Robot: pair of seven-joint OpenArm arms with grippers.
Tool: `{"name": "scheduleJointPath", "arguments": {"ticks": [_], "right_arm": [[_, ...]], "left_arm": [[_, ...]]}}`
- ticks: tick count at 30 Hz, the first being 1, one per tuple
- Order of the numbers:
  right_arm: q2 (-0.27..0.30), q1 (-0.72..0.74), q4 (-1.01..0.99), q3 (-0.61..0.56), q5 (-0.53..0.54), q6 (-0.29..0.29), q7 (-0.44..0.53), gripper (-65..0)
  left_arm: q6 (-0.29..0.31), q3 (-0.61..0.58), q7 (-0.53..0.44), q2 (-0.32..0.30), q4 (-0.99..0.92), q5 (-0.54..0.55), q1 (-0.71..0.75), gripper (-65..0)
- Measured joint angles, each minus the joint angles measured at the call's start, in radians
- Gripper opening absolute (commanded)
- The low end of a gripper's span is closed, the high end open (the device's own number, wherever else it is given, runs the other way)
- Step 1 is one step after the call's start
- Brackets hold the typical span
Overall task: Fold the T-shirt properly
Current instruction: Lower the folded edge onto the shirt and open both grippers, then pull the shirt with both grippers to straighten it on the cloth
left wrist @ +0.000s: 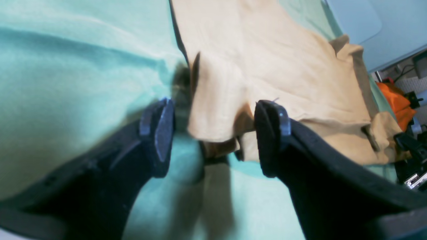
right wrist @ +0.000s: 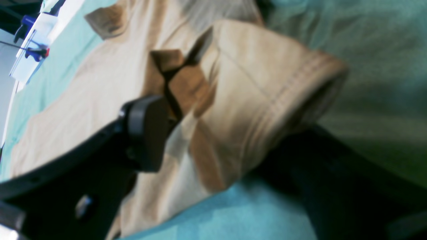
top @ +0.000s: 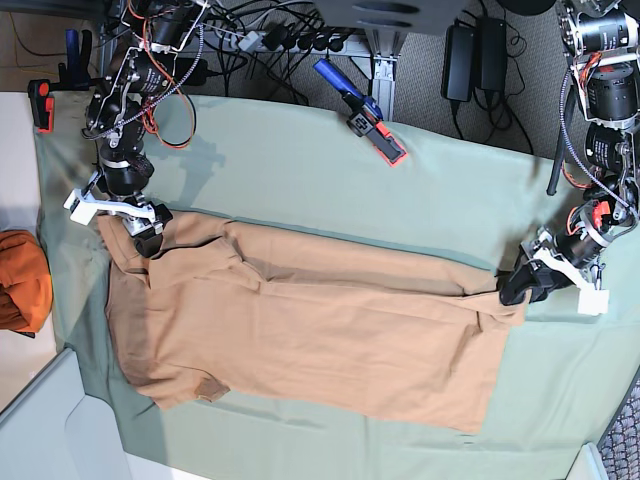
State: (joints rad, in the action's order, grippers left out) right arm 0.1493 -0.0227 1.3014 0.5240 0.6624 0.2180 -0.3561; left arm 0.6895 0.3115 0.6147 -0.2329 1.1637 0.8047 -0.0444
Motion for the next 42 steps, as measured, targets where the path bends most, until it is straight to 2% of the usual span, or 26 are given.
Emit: {"name": "scheduleJointPath", "arguments": {"ticks": [5,14,16,19,20,22,24,25,28,31,37,42], "right_arm": [[0.0,0.0,0.0,0.0,0.0,0.0,0.0,-20.9],[0.0,0.0,0.0,0.0,0.0,0.0,0.0,-20.9],[0.0,0.0,0.0,0.0,0.0,0.0,0.0,-20.9],[0.0,0.0,0.0,0.0,0.026,0.0,0.0,-21.7],[0.0,0.0,0.0,0.0,0.03,0.0,0.0,-25.5],[0.0,-0.002,-0.001,0.0,0.03,0.0,-0.022,-40.9],[0.0,-0.008,-0.003,0.0,0.034,0.0,-0.032,-61.3],[-0.003,-0.011,-0.005,-0.001,0.042,0.0,-0.032,-65.0],[-0.002,-0.01,-0.005,-0.001,0.087,0.0,-0.076,-65.0],[0.006,-0.011,0.002,-0.001,0.109,0.0,-0.11,-65.0],[0.036,-0.079,0.096,-0.006,0.122,0.001,-0.168,-65.0],[0.072,-0.166,0.211,-0.007,0.12,0.001,-0.172,-65.0]], "left_arm": [[0.0,-0.041,0.017,-0.002,0.002,0.03,0.0,-24.2],[0.003,-0.054,-0.006,0.061,0.008,0.03,-0.001,-25.1],[0.003,-0.054,-0.007,0.063,0.008,0.031,-0.002,-34.2],[0.006,-0.055,-0.006,0.068,0.008,0.022,-0.001,-57.8],[0.006,-0.055,-0.006,0.067,0.008,0.022,-0.001,-64.6],[0.006,-0.055,-0.001,0.067,0.007,0.022,-0.003,-65.0],[0.006,-0.055,0.016,0.066,0.007,0.022,-0.008,-65.0],[0.006,-0.055,0.021,0.064,0.007,0.028,-0.009,-65.0],[0.006,-0.055,0.098,0.05,0.008,0.1,-0.009,-65.0],[0.004,-0.055,0.18,0.044,0.038,0.105,-0.004,-65.0],[-0.002,-0.06,0.201,0.017,0.205,0.105,0.093,-65.0],[-0.003,-0.059,0.196,0.001,0.301,0.109,0.156,-65.0]]}}
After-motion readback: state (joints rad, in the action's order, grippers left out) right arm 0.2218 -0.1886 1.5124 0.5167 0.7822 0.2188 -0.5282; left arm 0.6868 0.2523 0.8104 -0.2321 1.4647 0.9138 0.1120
